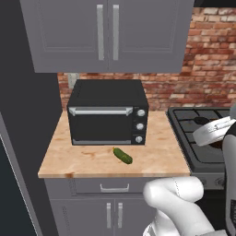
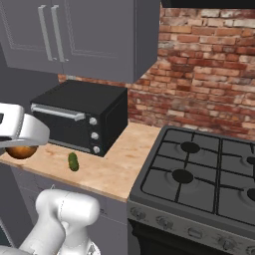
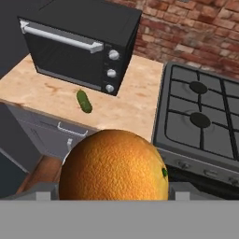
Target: Place the beer on the top shelf of the fridge to keep it out of children's reach, and place the cucumber and orange on lower shelves for easy access.
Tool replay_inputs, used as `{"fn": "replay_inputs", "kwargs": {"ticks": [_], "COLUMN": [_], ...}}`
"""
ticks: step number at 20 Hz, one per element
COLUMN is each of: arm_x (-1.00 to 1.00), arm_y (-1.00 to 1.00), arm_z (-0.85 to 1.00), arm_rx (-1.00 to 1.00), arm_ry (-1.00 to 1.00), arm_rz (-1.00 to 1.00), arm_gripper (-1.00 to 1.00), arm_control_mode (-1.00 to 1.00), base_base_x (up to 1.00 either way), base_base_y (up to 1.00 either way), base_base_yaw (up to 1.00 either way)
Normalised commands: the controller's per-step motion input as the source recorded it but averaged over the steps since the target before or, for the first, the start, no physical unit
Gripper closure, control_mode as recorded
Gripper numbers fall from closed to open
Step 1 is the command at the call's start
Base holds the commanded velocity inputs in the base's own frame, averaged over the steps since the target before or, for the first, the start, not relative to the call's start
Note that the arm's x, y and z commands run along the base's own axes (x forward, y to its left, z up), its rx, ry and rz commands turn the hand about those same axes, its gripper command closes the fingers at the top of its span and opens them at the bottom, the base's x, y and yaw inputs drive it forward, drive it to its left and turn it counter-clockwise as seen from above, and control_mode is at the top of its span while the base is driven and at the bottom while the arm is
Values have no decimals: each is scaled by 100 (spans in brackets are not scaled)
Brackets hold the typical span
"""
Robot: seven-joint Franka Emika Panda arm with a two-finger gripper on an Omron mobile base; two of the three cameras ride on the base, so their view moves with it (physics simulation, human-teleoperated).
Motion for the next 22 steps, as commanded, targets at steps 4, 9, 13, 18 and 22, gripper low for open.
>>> {"fn": "replay_inputs", "kwargs": {"ticks": [4, 9, 13, 18, 22], "arm_x": [0, 0, 0, 0, 0], "arm_y": [0, 0, 0, 0, 0], "arm_z": [0, 0, 0, 0, 0], "arm_rx": [0, 0, 0, 0, 0], "arm_ry": [1, 0, 0, 0, 0], "arm_rz": [0, 0, 0, 0, 0], "arm_gripper": [100, 100, 100, 100, 100], "arm_control_mode": [100, 100, 100, 100, 100], "base_base_x": [-12, -73, -99, -55, -14], "base_base_y": [0, 11, 29, 67, 71], "base_base_yaw": [0, 0, 1, 1, 0]}}
